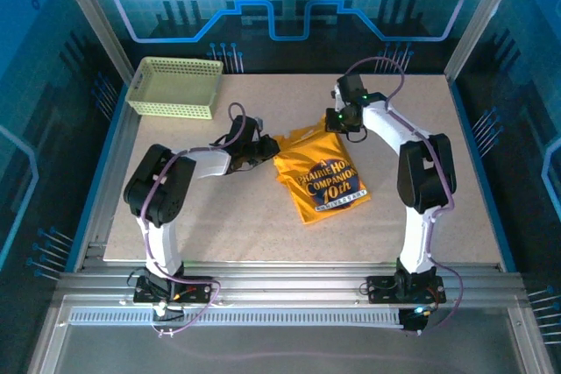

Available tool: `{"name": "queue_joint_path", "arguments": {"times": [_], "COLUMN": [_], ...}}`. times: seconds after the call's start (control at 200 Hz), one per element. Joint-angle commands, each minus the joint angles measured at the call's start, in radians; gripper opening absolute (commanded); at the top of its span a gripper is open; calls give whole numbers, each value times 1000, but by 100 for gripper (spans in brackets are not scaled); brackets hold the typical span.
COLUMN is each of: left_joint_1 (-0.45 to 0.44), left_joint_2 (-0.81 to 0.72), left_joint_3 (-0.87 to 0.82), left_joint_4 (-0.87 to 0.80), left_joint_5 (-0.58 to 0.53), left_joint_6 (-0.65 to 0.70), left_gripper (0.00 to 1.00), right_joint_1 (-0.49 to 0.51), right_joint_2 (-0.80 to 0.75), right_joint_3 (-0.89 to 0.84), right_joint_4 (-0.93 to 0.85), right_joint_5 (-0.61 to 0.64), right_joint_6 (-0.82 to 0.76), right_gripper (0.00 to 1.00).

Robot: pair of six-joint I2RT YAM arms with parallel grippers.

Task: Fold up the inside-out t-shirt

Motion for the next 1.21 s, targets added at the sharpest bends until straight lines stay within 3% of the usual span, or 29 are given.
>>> {"name": "queue_joint_path", "arguments": {"times": [0.0, 0.045, 0.16, 0.36, 0.68, 0.88, 1.01, 1.201], "left_joint_1": [18, 18, 18, -3, -31, -34, -38, -40], "left_joint_2": [37, 33, -16, -69, 75, 154, 185, 223], "left_joint_3": [83, 108, 143, 101, 185, 254, 279, 318], "left_joint_4": [-118, -163, -293, -285, -259, -280, -285, -299], "left_joint_5": [-54, -72, -162, -120, -72, -65, -66, -67], "left_joint_6": [21, 38, 57, 22, -32, -31, -29, -20], "left_gripper": [28, 33, 61, 71, 68, 59, 52, 40], "right_joint_1": [-13, -18, -38, -60, -60, -56, -40, -13], "right_joint_2": [55, 69, 81, 105, 209, 254, 269, 267], "right_joint_3": [67, 85, 114, 110, 165, 174, 169, 149], "right_joint_4": [-24, -33, -48, -37, -65, -73, -77, -71], "right_joint_5": [41, 48, 24, -55, -65, -68, -75, -74], "right_joint_6": [-43, -54, -84, -115, -114, -103, -85, -74], "right_gripper": [19, 26, 41, 59, 66, 67, 60, 43]}}
